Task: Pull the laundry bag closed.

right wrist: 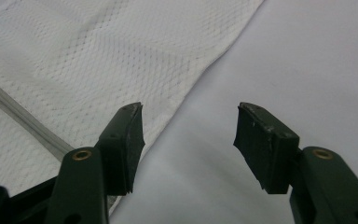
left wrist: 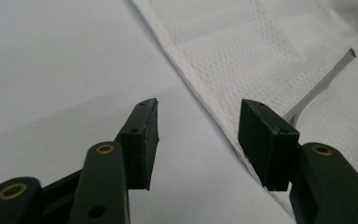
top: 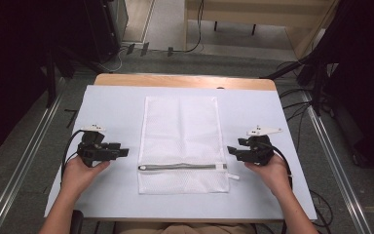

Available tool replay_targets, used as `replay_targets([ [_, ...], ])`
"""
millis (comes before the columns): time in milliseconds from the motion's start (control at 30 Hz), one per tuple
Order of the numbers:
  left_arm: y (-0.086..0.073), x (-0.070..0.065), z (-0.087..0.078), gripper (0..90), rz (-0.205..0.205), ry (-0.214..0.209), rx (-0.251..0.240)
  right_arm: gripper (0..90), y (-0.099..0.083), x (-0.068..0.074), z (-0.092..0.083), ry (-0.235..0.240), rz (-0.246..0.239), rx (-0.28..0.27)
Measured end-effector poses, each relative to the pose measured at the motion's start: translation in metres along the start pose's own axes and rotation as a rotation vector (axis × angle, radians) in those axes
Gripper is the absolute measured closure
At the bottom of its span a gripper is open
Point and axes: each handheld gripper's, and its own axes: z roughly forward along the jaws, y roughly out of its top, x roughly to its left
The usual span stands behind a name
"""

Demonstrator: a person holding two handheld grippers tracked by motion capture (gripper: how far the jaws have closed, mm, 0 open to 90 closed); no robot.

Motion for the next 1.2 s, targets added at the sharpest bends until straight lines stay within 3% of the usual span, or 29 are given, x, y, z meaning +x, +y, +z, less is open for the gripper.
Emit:
replay_targets([
  [167,0.001,0.0,0.0,41.3,-0.006,0.0,-0.008,47.1,0.001,0.0,-0.004,0.017,0.066,0.017],
  [433,0.002,0.002,0.0,40.9,-0.017,-0.007,-0.014,49.3,0.002,0.005,-0.007,0.008,0.052,-0.013],
  [800,0.0,0.004,0.002,40.3,-0.017,-0.022,0.012,47.1,0.001,0.006,-0.005,0.012,0.05,0.017],
  [1200,-0.001,0.005,0.005,39.0,-0.012,-0.037,0.035,46.9,0.006,0.018,-0.008,0.017,0.032,0.043],
])
